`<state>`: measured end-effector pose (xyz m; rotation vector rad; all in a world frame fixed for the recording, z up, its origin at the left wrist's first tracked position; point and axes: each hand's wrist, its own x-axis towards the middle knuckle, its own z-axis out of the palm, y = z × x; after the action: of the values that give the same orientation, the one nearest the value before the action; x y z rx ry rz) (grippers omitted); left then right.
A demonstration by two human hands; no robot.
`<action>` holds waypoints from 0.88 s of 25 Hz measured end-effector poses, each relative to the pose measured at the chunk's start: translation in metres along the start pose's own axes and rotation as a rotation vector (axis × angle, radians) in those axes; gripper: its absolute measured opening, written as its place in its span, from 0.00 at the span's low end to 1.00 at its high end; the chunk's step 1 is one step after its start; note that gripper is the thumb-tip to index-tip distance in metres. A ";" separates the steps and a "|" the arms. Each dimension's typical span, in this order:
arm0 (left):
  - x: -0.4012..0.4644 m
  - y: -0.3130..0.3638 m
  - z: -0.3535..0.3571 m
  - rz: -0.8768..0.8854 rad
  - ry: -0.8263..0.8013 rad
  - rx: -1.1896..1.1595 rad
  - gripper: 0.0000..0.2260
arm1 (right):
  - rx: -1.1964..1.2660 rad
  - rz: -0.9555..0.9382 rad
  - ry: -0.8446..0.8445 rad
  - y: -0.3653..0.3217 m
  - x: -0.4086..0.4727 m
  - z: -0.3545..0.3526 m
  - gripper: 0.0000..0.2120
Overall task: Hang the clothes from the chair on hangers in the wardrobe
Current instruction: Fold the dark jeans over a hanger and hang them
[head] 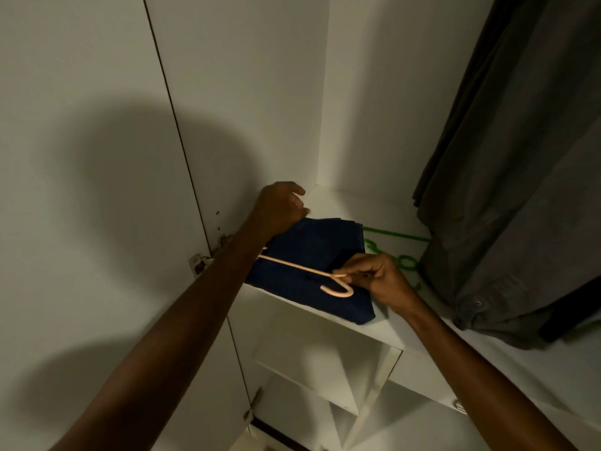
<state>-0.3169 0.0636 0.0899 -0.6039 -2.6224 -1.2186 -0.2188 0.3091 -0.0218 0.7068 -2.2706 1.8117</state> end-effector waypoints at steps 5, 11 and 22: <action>0.063 -0.022 0.061 -0.077 -0.662 0.490 0.46 | -0.046 0.003 0.034 0.004 -0.006 0.007 0.10; 0.114 -0.035 0.050 0.147 -0.431 0.418 0.33 | -0.010 0.053 0.000 0.001 -0.019 0.017 0.10; 0.111 -0.080 0.109 0.087 -0.570 0.717 0.38 | -0.145 0.124 -0.052 0.000 -0.041 0.030 0.12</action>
<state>-0.4517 0.1320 0.0018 -0.9876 -3.1326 -0.0085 -0.1778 0.2915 -0.0455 0.6077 -2.5007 1.6750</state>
